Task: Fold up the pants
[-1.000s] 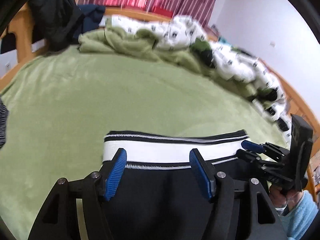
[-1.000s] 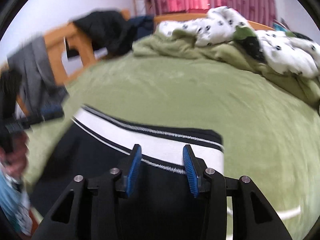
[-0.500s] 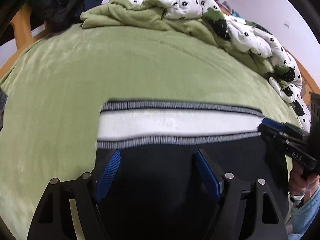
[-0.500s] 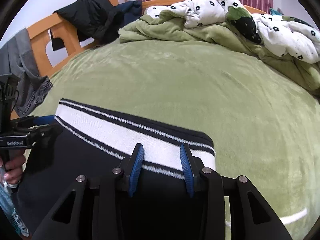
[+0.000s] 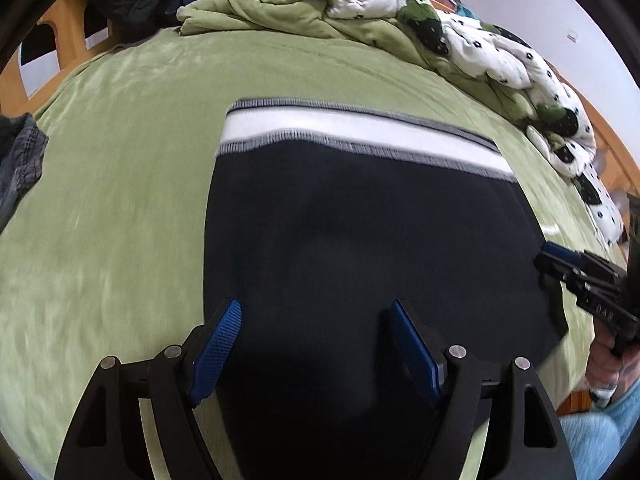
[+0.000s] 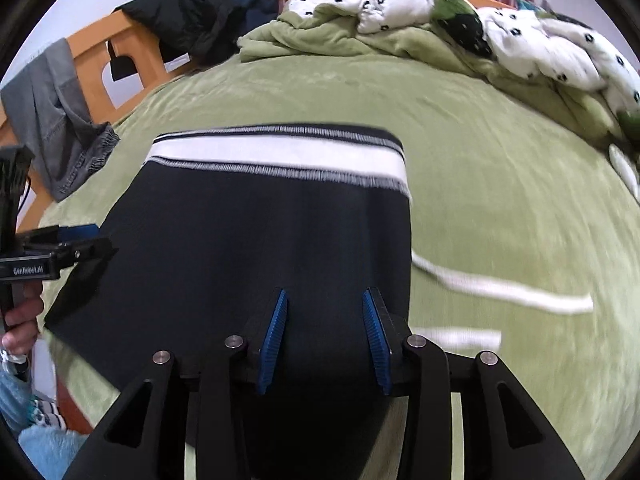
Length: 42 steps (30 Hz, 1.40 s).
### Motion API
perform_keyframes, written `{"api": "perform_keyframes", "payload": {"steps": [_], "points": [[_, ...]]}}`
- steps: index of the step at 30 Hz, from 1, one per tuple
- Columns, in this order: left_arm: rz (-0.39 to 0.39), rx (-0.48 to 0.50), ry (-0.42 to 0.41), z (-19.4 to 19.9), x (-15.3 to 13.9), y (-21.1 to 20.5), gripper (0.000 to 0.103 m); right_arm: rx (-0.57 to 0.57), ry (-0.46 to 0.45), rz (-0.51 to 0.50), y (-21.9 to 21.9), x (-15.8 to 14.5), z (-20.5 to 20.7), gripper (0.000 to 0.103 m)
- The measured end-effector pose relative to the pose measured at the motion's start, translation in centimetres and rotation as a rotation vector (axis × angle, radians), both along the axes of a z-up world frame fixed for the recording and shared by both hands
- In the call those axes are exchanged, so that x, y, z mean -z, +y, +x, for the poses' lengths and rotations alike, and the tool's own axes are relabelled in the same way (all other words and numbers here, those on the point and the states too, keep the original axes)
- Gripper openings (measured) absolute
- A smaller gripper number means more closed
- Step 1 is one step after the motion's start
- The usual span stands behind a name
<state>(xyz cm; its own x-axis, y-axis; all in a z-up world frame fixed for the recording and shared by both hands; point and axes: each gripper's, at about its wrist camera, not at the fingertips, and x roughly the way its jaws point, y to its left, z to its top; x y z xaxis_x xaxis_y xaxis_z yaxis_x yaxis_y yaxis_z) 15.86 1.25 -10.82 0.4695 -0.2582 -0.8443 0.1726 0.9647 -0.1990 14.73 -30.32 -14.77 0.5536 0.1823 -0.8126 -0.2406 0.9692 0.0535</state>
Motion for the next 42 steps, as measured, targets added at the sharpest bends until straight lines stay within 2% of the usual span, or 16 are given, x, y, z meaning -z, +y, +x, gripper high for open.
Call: {"api": "perform_keyframes", "payload": {"steps": [2,5,12,16,20,24,26,28,29,30,32,33,34,36,38,42], "points": [[-0.003,0.006,0.001,-1.8,0.2,0.5,0.074,-0.002,0.022,0.000,-0.1,0.3,-1.5,0.043],[-0.053,0.021,-0.006,-4.4,0.5,1.3,0.074,-0.003,0.025,0.020,-0.2,0.5,-3.4,0.044],[-0.043,0.043,0.020,-8.9,0.6,3.2,0.074,-0.008,0.085,0.017,-0.6,0.2,-5.9,0.044],[0.035,0.018,-0.066,-11.2,-0.1,4.6,0.073,0.045,0.011,0.009,-1.6,-2.5,-8.1,0.044],[0.083,0.030,-0.038,-11.9,0.7,5.0,0.068,0.089,-0.060,0.073,-2.3,-5.5,-9.6,0.048],[0.149,0.075,-0.055,-12.1,1.6,3.7,0.067,0.138,-0.099,0.159,-2.0,-7.5,-10.3,0.048],[0.202,0.089,-0.074,-11.8,2.0,2.6,0.066,0.160,-0.095,0.137,-1.0,-7.7,-10.1,0.048],[0.253,0.103,-0.087,-11.2,2.5,1.4,0.059,0.135,-0.085,0.062,0.3,-7.8,-9.6,0.048],[0.271,0.110,-0.096,-10.9,2.8,0.9,0.044,0.130,-0.081,0.030,0.9,-7.8,-9.5,0.048],[0.272,0.122,-0.104,-10.7,3.0,0.5,0.024,0.119,-0.073,-0.003,1.6,-7.6,-9.4,0.048],[0.248,0.103,-0.125,-10.3,2.7,0.3,0.011,0.097,-0.064,-0.035,2.3,-7.2,-9.1,0.048],[0.223,0.061,-0.161,-10.4,2.0,0.7,0.011,0.094,-0.060,-0.049,2.5,-7.1,-9.0,0.048],[0.154,0.028,-0.187,-10.6,1.2,1.5,0.010,0.095,-0.057,-0.054,2.5,-7.0,-9.1,0.048],[0.031,-0.019,-0.133,-10.6,1.3,3.1,0.010,0.093,-0.030,-0.062,2.3,-6.4,-9.0,0.048],[0.022,-0.016,-0.082,-10.4,2.7,3.4,0.011,0.085,0.011,-0.040,2.0,-5.7,-8.8,0.048],[0.050,0.014,-0.078,-11.8,3.4,4.1,0.013,0.086,0.080,0.059,0.8,-4.8,-8.1,0.048]]}}
